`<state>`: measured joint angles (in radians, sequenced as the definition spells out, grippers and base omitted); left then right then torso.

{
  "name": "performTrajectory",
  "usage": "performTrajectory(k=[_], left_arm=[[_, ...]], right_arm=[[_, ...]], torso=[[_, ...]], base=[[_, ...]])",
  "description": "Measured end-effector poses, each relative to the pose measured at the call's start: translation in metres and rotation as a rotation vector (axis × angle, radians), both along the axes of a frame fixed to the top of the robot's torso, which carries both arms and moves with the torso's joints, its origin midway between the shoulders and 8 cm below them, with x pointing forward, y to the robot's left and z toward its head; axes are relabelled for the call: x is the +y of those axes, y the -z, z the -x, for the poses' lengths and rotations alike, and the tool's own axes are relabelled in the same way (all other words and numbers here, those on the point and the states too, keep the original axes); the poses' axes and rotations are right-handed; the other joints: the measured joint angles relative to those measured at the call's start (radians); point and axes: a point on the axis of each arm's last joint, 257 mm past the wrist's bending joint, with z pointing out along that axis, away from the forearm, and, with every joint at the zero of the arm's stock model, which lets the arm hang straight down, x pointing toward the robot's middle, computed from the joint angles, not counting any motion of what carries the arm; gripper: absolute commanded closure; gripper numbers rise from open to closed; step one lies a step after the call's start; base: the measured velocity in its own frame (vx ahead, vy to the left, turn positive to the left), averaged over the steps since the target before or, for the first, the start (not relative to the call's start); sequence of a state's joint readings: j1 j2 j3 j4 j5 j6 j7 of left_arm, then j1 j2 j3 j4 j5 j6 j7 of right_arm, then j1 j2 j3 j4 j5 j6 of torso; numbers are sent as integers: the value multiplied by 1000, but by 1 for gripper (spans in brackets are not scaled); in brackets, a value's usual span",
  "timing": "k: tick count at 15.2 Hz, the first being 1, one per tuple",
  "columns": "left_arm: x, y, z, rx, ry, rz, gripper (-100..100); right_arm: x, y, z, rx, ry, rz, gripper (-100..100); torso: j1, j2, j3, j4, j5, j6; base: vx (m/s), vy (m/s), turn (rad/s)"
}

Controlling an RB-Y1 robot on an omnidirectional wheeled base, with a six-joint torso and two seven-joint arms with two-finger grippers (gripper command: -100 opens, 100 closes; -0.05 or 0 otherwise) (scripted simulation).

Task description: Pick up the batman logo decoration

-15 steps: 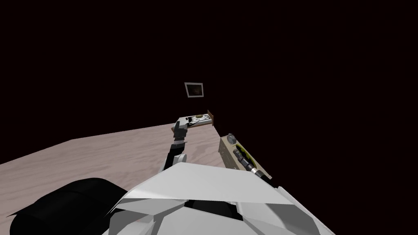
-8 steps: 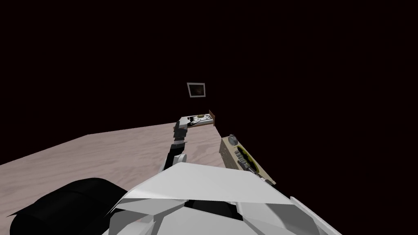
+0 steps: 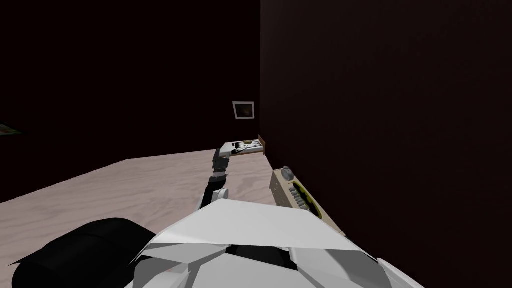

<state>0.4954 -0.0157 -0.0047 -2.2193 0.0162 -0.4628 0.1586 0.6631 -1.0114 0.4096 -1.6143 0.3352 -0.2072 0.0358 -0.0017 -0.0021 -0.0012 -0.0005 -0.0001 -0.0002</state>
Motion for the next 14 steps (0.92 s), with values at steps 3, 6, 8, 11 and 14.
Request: performTrajectory(k=[3, 6, 8, 11, 14], left_arm=[[0, 0, 0, 0, 0, 0, 0], [0, 0, 0, 0, 0, 0, 0], [0, 0, 0, 0, 0, 0, 0], [0, 0, 0, 0, 0, 0, 0], [0, 0, 0, 0, 0, 0, 0]], right_arm=[[-31, 10, 24, 63, -41, 85, -100], [-53, 16, 47, 115, -82, 155, -100], [-70, 16, 64, 152, -113, 206, -100], [-107, 16, 83, 210, -170, 297, -100], [-127, 15, 93, 245, -219, 359, -100]], torso=[[0, -1, -1, 0, 0, 0], [1, -2, -1, 0, 0, 0], [2, -3, -2, -1, 0, 0], [2, -7, -4, -1, 0, -1], [4, -9, -5, -2, 1, -1]], base=[[38, -20, 133], [50, -6, 87], [76, 8, 179], [119, 6, 193], [142, 26, 137]])
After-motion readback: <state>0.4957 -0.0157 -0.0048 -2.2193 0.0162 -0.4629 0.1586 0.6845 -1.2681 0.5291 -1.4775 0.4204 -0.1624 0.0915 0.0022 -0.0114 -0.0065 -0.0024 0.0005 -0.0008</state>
